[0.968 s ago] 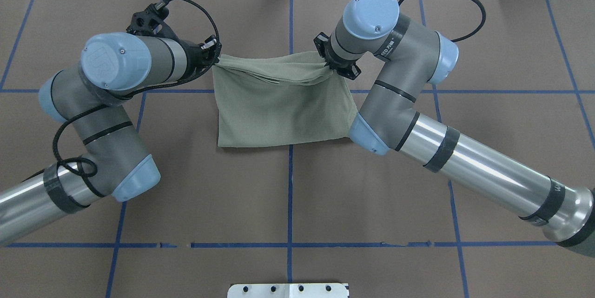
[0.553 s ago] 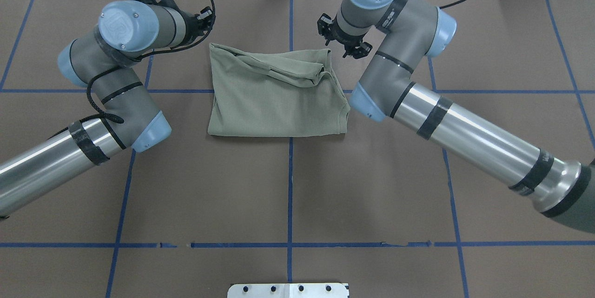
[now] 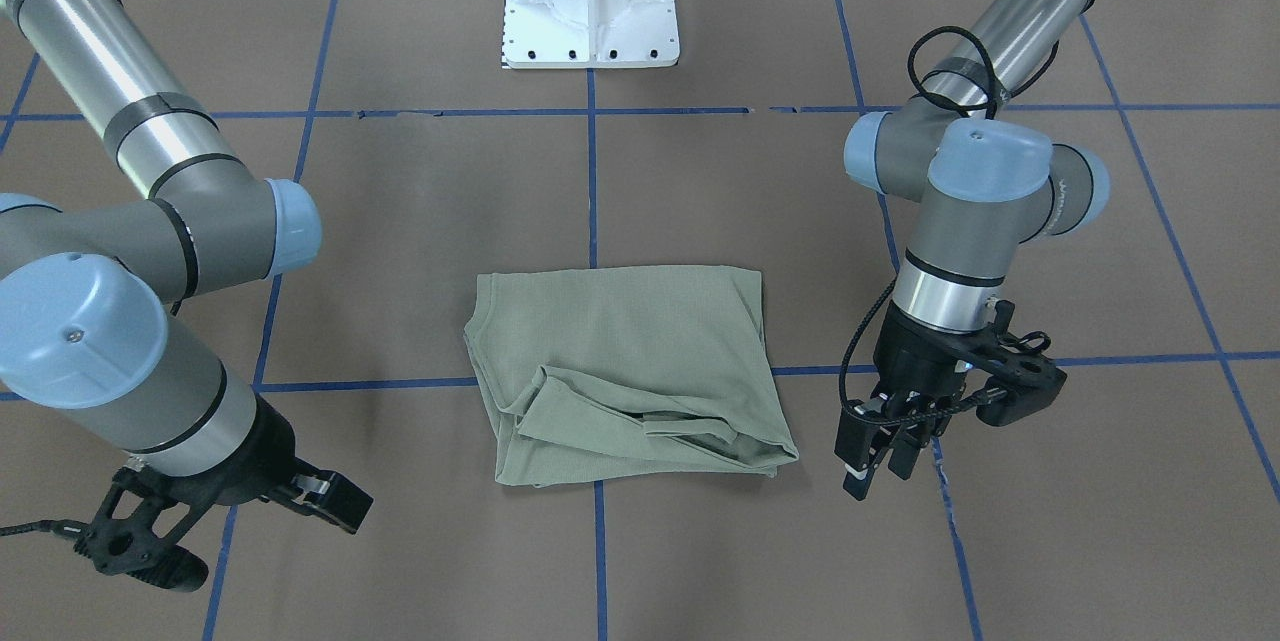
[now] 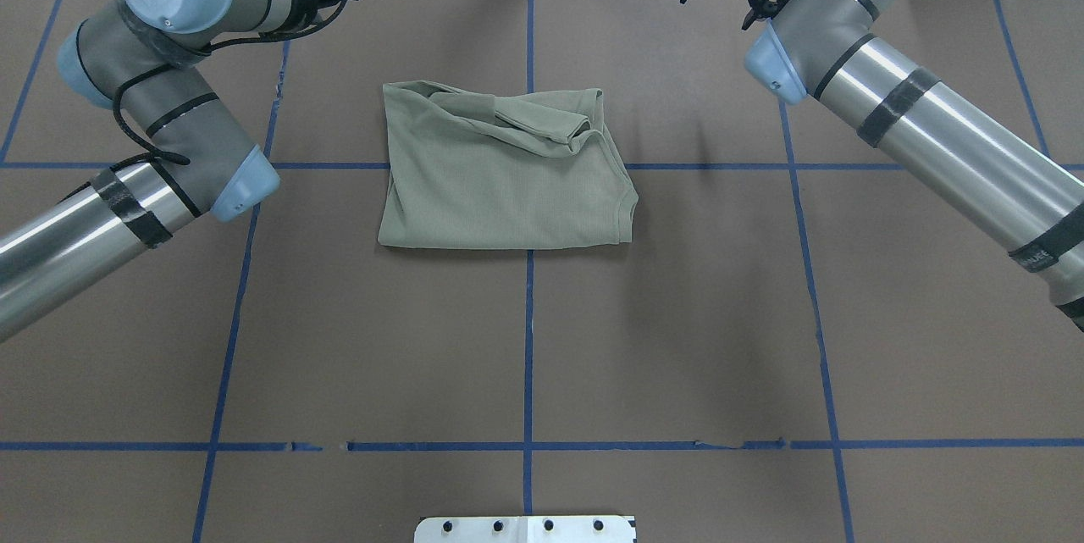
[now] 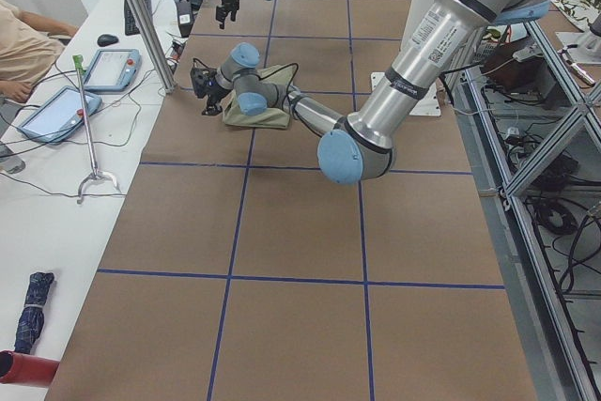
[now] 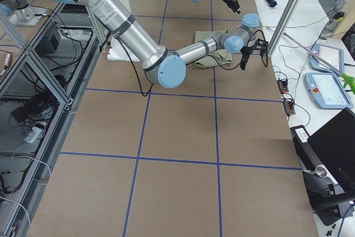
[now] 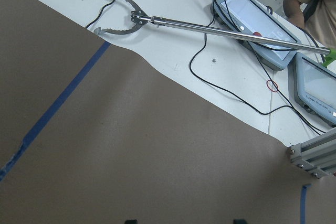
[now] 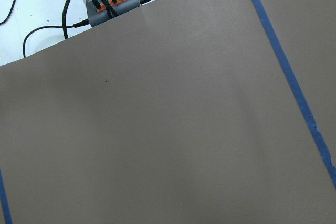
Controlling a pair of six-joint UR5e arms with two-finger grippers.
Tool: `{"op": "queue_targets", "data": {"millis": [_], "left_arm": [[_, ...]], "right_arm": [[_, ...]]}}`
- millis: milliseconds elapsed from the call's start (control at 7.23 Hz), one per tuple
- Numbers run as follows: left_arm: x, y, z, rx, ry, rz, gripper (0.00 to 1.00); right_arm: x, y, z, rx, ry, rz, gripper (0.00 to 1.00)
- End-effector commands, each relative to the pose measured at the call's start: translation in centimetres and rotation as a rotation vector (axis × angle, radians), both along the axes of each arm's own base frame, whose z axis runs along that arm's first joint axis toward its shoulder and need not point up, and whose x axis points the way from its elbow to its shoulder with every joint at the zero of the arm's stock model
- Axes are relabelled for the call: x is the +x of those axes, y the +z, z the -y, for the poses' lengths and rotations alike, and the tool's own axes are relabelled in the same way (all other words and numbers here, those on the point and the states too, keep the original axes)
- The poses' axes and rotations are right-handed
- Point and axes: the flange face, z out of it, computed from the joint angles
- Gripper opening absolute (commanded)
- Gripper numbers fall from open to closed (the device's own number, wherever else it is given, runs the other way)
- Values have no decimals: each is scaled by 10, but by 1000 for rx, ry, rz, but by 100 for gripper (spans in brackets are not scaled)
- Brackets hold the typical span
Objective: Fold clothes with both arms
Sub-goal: 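Release the shirt and raise both grippers away from it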
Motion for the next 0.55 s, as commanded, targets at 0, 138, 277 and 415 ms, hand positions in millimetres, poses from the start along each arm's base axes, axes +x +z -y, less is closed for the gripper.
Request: {"op": "queue_targets", "data": {"millis": [0,138,277,415], "left_arm": [[-35,9,-10,92,137,55,68],[-57,12,-16,104,157,52,68],[-76,21,-12,94,177,44,68],[-93,25,-7,123,181,74,68]], "right_arm": [[-23,-13,-23,25,-25,20,100],[-69,-40,-57,10,80,22,67],[-100,-69,-90,7,102,58,1],[-130,-85,-121,20,58,82,0]]}}
